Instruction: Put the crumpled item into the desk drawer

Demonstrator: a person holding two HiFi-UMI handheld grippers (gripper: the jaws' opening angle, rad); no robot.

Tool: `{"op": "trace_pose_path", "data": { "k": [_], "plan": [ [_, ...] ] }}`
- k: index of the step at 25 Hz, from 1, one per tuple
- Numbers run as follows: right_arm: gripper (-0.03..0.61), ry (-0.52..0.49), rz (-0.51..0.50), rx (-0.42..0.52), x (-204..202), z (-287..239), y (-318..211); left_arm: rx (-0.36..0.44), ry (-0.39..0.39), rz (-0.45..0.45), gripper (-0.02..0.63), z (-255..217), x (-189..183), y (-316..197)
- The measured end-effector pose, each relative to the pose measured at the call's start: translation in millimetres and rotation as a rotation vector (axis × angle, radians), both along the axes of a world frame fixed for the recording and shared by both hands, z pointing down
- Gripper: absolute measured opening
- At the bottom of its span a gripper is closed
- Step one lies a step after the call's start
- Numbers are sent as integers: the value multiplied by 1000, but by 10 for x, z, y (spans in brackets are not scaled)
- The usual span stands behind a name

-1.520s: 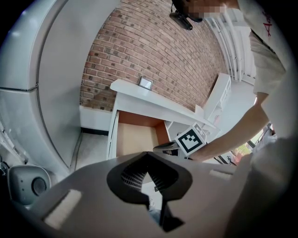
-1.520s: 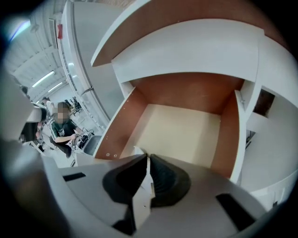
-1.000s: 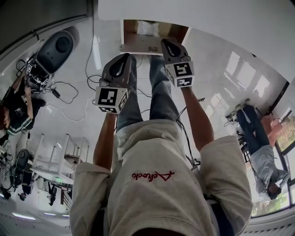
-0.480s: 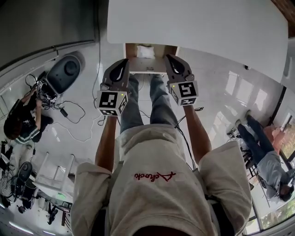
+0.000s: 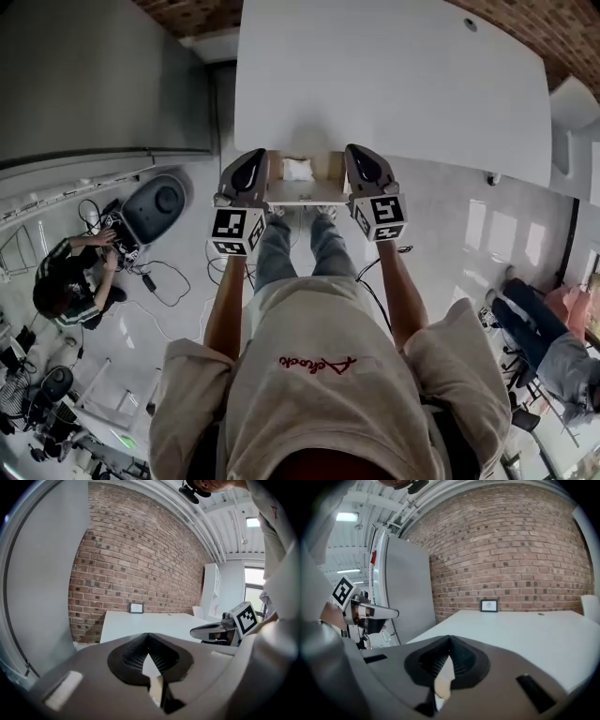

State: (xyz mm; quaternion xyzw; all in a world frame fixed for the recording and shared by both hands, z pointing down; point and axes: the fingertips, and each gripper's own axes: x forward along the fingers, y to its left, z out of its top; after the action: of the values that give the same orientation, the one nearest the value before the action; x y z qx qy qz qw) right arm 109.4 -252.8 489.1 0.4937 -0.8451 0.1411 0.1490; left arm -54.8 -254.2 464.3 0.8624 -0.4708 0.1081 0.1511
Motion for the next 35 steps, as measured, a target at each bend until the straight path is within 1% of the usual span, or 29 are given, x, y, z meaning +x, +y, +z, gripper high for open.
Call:
{"op": "trace_pose_path", "data": {
  "k": [4,7,14,20,27,32,35],
  "plan": [
    [11,-18,16,99,92,-363,-274,81,-13,-13,8,-382,-33,-243],
    [11,-23,24,149,157,-630,-402,134,-24,-24,8,-659,-73,-365],
    [11,-24,36,246,284,-1196,-482,206,-20,-52,8,-1151,-134,-375],
    [11,-27,48,320,343,-1535,-505,266,-21,-65,8,-1426,-143,-348],
    [11,-28,53,363,317,-1752,-439,326,-16,-81,8,-1712,-248,-328],
    [11,-22,46,388,236,-1876,-412,352,-5,-90,8,-1813,-320,-356],
    [11,-18,46,392,221,-1892,-377,351,-1,-88,8,-1806,-301,-342]
  ]
}}
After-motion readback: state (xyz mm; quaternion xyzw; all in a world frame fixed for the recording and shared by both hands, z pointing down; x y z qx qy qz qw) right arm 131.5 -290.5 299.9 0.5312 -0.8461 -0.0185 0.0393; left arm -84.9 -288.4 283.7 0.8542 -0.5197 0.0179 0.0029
